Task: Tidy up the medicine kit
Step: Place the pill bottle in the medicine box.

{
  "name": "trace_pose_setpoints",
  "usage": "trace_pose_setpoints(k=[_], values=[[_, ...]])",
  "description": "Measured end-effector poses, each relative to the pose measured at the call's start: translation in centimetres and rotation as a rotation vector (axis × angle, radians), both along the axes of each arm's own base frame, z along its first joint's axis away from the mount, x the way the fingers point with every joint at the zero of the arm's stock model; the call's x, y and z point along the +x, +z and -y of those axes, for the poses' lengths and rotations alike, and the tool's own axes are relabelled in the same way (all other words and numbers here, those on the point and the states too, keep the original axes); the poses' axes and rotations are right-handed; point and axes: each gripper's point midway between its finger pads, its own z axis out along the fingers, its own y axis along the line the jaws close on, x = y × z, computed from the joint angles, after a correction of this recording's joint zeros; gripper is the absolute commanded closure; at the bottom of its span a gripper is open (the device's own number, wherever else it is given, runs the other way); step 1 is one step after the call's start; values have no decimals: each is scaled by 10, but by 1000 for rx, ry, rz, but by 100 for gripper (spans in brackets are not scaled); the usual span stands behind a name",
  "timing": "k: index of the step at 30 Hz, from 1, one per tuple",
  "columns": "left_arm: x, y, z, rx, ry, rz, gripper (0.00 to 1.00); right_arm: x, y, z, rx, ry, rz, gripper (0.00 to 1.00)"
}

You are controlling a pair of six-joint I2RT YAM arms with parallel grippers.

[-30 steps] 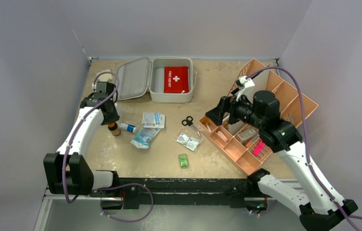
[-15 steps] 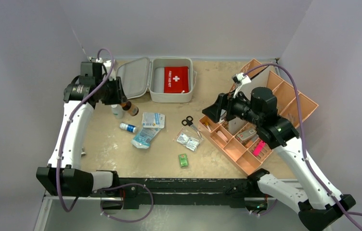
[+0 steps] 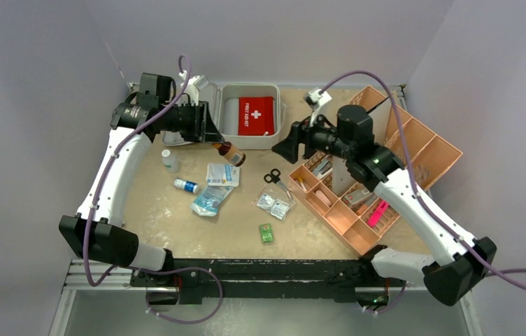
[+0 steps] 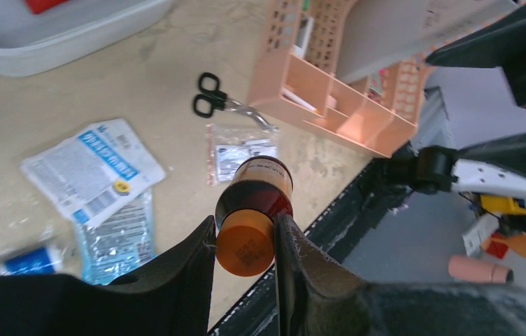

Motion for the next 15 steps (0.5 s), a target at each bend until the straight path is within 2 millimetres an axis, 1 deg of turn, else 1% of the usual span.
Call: trace_pose_setpoints(k=[2,4,7,9,12,15], values=[[-7,6,11,-36,-49,2,100,-6,2,-20,-9,89,34,20],[-12,10,18,-68,-85,-1,100,-17,4,-43,-9,202,74,17],[-19,16,24,-107,-123,-5,100,-30,3,-62,-6,300,105,15],[-23,20,27,-132,-145,-6,100,-34,0,-71,-10,347,122,15],[-28,26,31,-166,-173,-4,100,-36,-10,-85,-33,404,128,17],[-34,33,35,-204,-198,-1,100,-32,-19,-99,-55,430,124,25]])
